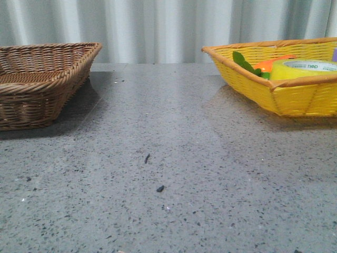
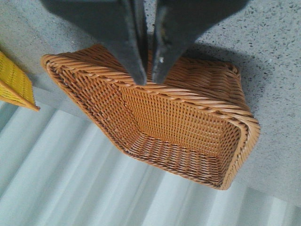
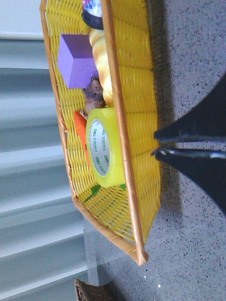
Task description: Transfer tape with both arms
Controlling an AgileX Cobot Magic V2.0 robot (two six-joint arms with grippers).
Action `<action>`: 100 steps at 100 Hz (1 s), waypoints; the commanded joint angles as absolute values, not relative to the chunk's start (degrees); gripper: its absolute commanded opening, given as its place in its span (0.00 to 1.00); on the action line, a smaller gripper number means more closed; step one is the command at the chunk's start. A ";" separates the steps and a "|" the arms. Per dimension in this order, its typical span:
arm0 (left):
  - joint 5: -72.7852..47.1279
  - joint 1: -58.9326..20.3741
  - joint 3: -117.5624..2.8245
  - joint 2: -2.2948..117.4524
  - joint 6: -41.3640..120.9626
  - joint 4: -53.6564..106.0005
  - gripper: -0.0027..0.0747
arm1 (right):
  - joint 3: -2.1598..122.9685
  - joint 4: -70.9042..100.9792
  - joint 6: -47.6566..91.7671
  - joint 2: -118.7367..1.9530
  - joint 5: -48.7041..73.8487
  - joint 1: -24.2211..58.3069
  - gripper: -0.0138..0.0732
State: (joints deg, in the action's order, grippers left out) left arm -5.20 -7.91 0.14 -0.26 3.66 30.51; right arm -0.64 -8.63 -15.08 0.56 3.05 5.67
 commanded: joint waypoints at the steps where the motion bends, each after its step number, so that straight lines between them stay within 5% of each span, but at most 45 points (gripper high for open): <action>1: -1.17 -8.28 0.70 -1.87 3.12 31.30 0.01 | -1.85 -8.87 -14.58 1.67 -0.88 5.28 0.09; 30: 0.00 -8.28 -0.05 -1.87 2.77 41.00 0.01 | -1.25 9.64 -15.45 1.67 -9.50 5.28 0.09; 65: -19.06 -8.28 -21.88 7.79 2.77 26.59 0.02 | 21.59 3.97 -14.75 -7.94 9.66 5.28 0.09; 74: -21.30 -8.28 -27.96 13.93 3.04 24.86 0.13 | 28.71 3.43 -14.75 -15.50 11.41 5.28 0.09; 84: -21.50 -8.28 -32.71 20.04 8.84 25.47 0.38 | 36.48 3.43 -13.31 -24.76 14.64 5.28 0.12; 92: -22.54 -8.28 -35.45 24.42 11.23 25.91 0.61 | 43.87 3.43 -9.98 -31.44 21.19 5.28 0.22; 100: -25.36 -8.28 -37.07 27.53 11.23 26.14 0.68 | 50.82 3.43 -7.54 -38.30 28.29 5.28 0.35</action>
State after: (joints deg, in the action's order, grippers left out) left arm -26.15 -7.91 -33.64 23.68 10.07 25.15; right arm 42.13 4.22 -11.14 -30.95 24.71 5.67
